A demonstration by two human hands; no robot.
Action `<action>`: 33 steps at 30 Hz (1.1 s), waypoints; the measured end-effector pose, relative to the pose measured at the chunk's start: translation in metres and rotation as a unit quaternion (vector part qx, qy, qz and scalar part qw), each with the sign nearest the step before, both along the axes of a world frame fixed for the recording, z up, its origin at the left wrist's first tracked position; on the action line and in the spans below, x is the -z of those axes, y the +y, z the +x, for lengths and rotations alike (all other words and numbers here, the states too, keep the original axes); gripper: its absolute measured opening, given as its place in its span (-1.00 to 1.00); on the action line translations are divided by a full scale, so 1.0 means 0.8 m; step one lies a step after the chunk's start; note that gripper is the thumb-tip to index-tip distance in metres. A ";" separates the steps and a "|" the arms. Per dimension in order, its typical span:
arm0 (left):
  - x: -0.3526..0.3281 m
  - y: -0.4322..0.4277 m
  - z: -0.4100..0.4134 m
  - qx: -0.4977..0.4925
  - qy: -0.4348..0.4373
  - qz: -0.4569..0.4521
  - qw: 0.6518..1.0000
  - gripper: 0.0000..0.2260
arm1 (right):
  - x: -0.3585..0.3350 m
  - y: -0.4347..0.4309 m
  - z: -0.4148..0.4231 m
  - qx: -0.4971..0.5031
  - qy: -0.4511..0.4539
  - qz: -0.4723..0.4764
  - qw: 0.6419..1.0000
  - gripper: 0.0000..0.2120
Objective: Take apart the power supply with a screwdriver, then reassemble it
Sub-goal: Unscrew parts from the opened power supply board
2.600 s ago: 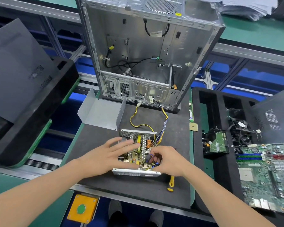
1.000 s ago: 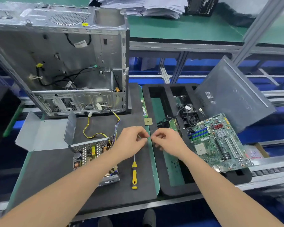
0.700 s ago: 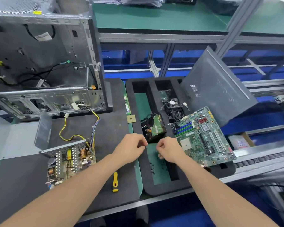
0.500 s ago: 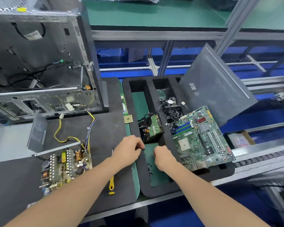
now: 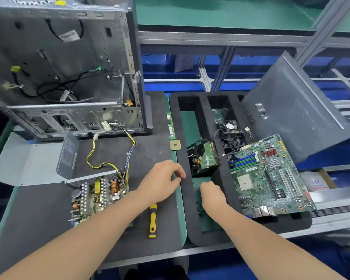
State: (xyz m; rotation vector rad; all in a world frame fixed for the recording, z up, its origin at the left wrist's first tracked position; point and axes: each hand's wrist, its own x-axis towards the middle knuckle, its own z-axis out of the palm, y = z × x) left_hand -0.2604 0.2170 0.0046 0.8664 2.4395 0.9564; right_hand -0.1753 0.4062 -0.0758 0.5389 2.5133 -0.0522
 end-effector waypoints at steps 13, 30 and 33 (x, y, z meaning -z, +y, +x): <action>-0.041 -0.054 -0.004 -0.044 -0.063 0.042 0.996 -0.84 | -0.044 -0.009 -0.028 0.071 0.106 -0.035 0.991 -0.85; -0.070 -0.131 -0.013 -0.287 -0.423 0.295 0.807 -0.80 | -0.169 -0.161 -0.069 0.037 0.330 -0.458 0.825 -0.94; -0.073 -0.139 -0.015 -0.273 -0.455 0.318 0.786 -0.77 | -0.172 -0.163 -0.068 -0.004 0.357 -0.437 0.825 -0.96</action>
